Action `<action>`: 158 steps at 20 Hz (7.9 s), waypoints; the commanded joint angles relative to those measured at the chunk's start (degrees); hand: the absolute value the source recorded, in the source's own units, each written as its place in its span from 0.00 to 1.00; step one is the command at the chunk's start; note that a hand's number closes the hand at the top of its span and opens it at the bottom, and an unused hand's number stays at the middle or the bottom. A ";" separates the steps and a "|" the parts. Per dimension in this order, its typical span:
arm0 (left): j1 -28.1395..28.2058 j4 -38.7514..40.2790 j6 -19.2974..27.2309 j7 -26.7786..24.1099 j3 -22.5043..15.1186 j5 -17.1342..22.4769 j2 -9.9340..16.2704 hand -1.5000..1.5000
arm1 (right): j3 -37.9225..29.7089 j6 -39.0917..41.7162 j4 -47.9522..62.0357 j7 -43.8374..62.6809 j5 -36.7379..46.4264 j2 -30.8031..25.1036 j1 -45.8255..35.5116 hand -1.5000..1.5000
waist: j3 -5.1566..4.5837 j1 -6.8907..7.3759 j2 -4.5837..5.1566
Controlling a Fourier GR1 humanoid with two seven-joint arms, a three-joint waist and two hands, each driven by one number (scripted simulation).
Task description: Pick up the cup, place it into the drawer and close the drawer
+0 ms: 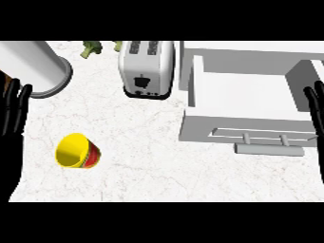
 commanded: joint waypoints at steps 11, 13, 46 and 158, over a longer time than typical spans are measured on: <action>4.63 8.86 -36.68 -0.25 1.03 38.77 15.48 0.00 | 4.00 1.13 0.11 6.13 -4.95 2.89 -3.57 0.00 | 0.36 -2.39 -0.43; 6.35 8.51 -40.60 0.56 4.66 45.21 19.15 0.00 | 0.99 4.72 4.33 3.30 -8.10 0.77 -3.40 0.00 | 0.44 -2.09 -0.48; 3.95 30.15 -56.31 -4.21 15.63 24.28 10.69 0.00 | -0.91 4.49 3.28 8.10 -6.16 2.60 -7.85 0.00 | 0.44 -2.39 -0.53; -22.95 39.92 -2.30 -21.58 -1.39 14.27 -5.39 1.00 | -3.67 7.94 -2.69 11.70 -10.19 1.92 -4.26 0.00 | 0.47 -2.75 -0.60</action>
